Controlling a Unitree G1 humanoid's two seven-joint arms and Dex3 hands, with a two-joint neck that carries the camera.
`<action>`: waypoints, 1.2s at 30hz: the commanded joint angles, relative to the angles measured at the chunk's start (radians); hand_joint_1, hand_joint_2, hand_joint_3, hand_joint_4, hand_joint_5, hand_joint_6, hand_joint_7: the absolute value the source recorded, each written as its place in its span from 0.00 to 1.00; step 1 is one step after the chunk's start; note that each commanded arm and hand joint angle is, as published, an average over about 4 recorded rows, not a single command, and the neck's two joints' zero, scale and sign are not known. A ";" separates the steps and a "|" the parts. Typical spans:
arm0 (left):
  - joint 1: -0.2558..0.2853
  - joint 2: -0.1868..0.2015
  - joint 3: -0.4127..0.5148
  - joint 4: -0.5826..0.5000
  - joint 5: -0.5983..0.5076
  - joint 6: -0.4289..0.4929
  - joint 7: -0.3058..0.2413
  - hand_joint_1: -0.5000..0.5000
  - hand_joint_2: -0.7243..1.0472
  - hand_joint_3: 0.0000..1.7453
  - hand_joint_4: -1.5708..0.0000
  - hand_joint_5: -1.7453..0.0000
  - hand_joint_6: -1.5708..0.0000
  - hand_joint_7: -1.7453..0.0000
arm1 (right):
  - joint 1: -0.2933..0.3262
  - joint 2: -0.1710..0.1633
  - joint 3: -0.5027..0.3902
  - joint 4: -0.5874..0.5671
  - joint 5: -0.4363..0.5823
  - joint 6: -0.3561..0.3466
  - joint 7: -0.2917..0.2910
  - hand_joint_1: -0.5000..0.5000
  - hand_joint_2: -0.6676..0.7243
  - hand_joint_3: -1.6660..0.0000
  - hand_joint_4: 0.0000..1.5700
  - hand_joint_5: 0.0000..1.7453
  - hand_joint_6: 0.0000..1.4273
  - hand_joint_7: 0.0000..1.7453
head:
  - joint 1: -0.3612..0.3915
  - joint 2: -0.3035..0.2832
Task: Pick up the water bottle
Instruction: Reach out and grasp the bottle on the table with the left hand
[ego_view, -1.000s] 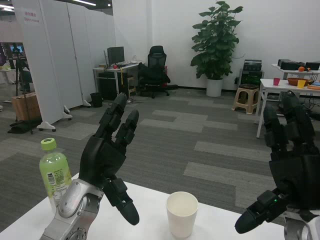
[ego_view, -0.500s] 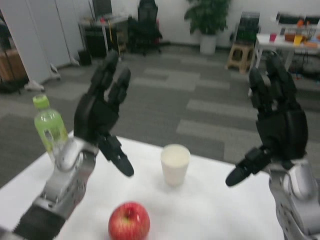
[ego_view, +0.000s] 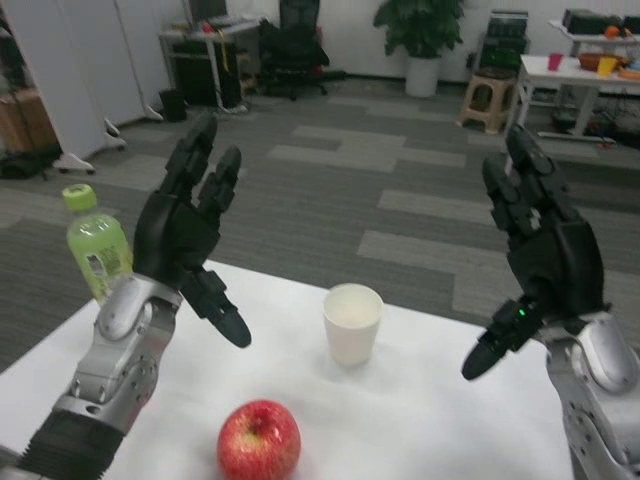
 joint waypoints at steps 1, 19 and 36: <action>0.025 -0.001 0.085 -0.087 0.040 -0.002 0.001 0.02 0.00 0.05 1.00 1.00 1.00 1.00 | -0.009 0.003 -0.004 0.023 -0.003 0.000 0.000 0.04 0.95 1.00 0.00 0.00 0.00 0.00 | 0.053 0.036; 0.034 -0.025 0.326 -0.269 0.118 -0.047 0.107 0.02 0.00 0.05 1.00 1.00 1.00 1.00 | -0.029 -0.001 0.008 0.105 0.006 -0.057 -0.003 0.04 0.95 1.00 0.00 0.00 0.00 0.00 | 0.532 0.270; 0.136 -0.017 0.611 -0.295 0.137 0.057 0.173 0.02 0.05 0.05 1.00 1.00 1.00 1.00 | -0.029 -0.007 0.010 0.120 0.012 -0.078 -0.006 0.04 0.95 1.00 0.00 0.00 0.00 0.00 | 0.576 0.248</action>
